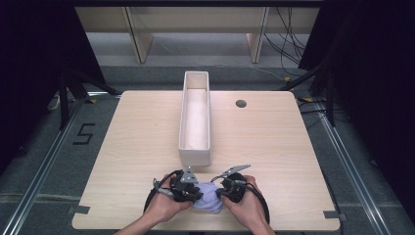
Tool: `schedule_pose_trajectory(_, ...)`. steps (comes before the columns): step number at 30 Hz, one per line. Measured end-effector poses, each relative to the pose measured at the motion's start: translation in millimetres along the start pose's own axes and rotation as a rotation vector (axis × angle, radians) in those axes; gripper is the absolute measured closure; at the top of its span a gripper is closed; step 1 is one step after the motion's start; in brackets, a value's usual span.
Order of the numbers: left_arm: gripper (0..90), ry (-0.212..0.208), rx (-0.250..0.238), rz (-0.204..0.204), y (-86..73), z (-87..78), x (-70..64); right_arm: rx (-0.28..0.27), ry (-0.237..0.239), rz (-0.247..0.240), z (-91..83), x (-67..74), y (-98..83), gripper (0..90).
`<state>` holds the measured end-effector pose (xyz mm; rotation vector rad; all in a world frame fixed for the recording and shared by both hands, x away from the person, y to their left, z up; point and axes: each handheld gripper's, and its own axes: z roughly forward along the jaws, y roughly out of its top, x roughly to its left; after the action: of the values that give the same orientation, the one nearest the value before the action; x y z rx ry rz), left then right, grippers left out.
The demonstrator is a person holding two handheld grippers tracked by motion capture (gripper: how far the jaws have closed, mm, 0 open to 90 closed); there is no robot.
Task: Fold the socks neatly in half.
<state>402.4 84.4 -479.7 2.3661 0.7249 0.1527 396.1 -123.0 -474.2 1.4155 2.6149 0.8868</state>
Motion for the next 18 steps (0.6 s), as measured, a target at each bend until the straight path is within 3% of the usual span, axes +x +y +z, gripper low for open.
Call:
schedule_pose_trajectory(1, 69.2, 0.005, -0.036, -0.031, -0.3, -1.4, -1.0, -0.021, 0.003, -0.017, -0.8, -0.5, -0.3, 82.3)
schedule_pose_trajectory(5, 57.0, 0.022, -0.085, -0.054, -2.0, -14.6, 2.0, -0.074, -0.002, -0.014, -10.8, -0.1, 0.8, 77.9)
schedule_pose_trajectory(6, 53.7, 0.029, -0.094, -0.061, -3.5, -19.1, 3.2, -0.084, 0.008, 0.006, -14.0, 1.9, 1.5, 76.1)
schedule_pose_trajectory(10, 43.4, 0.035, -0.109, -0.093, -9.9, -26.7, 4.8, -0.111, -0.019, -0.011, -22.0, -1.8, 5.0, 70.7)
schedule_pose_trajectory(11, 41.6, 0.039, -0.109, -0.099, -11.7, -27.7, 5.0, -0.145, -0.019, -0.025, -22.2, -3.2, 5.0, 69.5)
schedule_pose_trajectory(13, 38.9, 0.033, -0.115, -0.13, -17.2, -28.2, 4.8, -0.144, -0.025, -0.022, -24.4, -5.6, 5.2, 67.6)
schedule_pose_trajectory(17, 38.7, 0.015, -0.088, -0.146, -28.3, -28.6, 5.2, -0.134, -0.02, 0.004, -25.3, -8.5, 3.8, 65.6)
schedule_pose_trajectory(18, 39.5, 0.008, -0.088, -0.151, -30.6, -28.6, 5.5, -0.146, -0.032, -0.008, -25.3, -10.7, 2.9, 64.4)
